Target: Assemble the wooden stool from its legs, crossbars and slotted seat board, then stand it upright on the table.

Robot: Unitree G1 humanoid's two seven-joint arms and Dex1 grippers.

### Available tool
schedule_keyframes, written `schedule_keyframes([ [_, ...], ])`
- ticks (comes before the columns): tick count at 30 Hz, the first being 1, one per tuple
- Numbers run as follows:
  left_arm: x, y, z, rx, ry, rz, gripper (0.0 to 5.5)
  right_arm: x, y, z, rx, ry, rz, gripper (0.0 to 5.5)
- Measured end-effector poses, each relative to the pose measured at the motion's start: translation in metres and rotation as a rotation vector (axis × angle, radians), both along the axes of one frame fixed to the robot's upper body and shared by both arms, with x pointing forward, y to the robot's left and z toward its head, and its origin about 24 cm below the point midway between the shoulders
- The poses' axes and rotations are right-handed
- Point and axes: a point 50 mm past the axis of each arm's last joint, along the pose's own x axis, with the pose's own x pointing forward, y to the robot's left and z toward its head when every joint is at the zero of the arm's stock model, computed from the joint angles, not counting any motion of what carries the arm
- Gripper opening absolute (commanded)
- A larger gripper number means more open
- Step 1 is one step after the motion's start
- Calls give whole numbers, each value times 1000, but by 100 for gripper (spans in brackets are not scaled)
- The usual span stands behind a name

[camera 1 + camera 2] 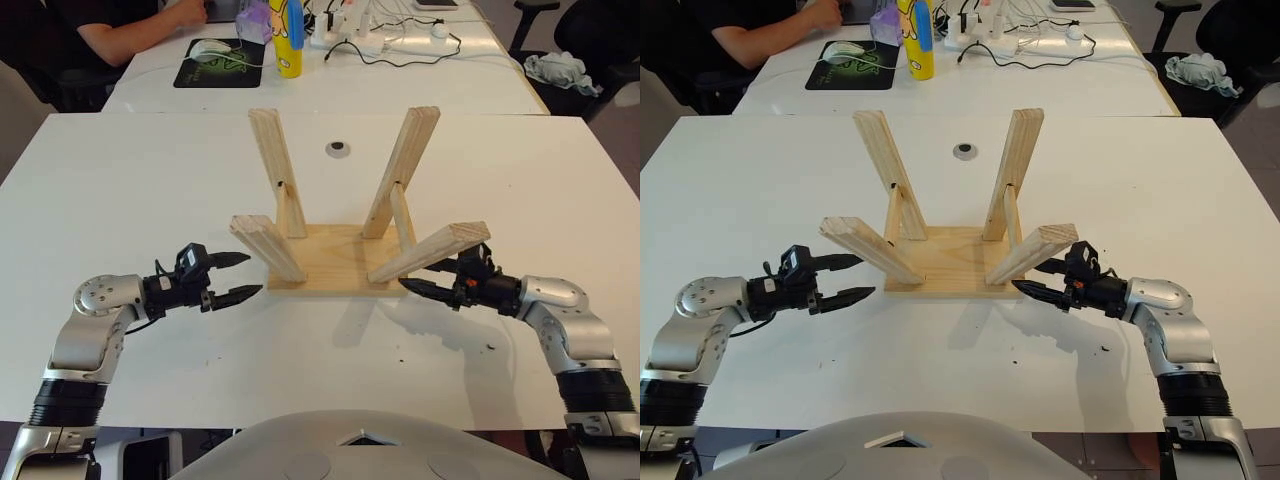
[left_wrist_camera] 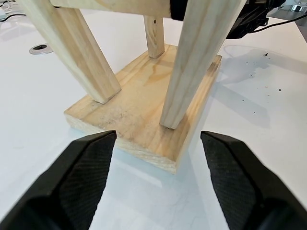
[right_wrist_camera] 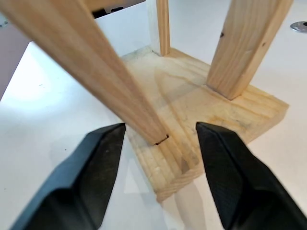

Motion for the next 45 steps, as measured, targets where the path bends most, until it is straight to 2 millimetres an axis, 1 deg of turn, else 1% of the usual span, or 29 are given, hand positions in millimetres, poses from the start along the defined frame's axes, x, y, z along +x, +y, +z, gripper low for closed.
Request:
schedule_keyframes([
  [7,9,-16,-14,-1,1,-77,328,13,9,-5,-22,-11,87,275],
  [12,13,-24,-21,-9,2,-106,328,17,15,-7,-21,-15,123,275],
  [13,14,-26,-22,-15,0,-110,331,17,16,-8,-19,-14,131,256],
  [14,14,-27,-22,-20,0,-111,331,16,17,-8,-18,-12,138,251],
  [19,17,-29,-21,-49,8,-108,254,16,17,-8,-16,-10,146,174],
  [20,18,-30,-20,-57,9,-108,246,16,17,-8,-14,-9,148,166],
  [21,19,-31,-20,-67,11,-108,222,16,17,-8,-13,-9,150,155],
  [25,20,-32,-19,-84,28,-112,164,15,19,-8,-5,-6,159,152],
  [27,20,-31,-20,-89,37,-107,140,15,19,-8,-3,2,165,152],
  [28,20,-31,-19,-92,41,-107,137,15,19,-8,-1,6,166,152],
  [36,17,-31,-8,-117,78,-129,131,13,17,1,52,68,179,152],
  [40,10,-31,8,-186,143,-145,118,12,14,16,111,127,192,146],
  [43,4,-32,27,-259,234,-165,107,12,11,33,160,197,205,144],
  [45,0,-31,36,-314,322,-174,105,9,10,41,193,276,213,144],
])
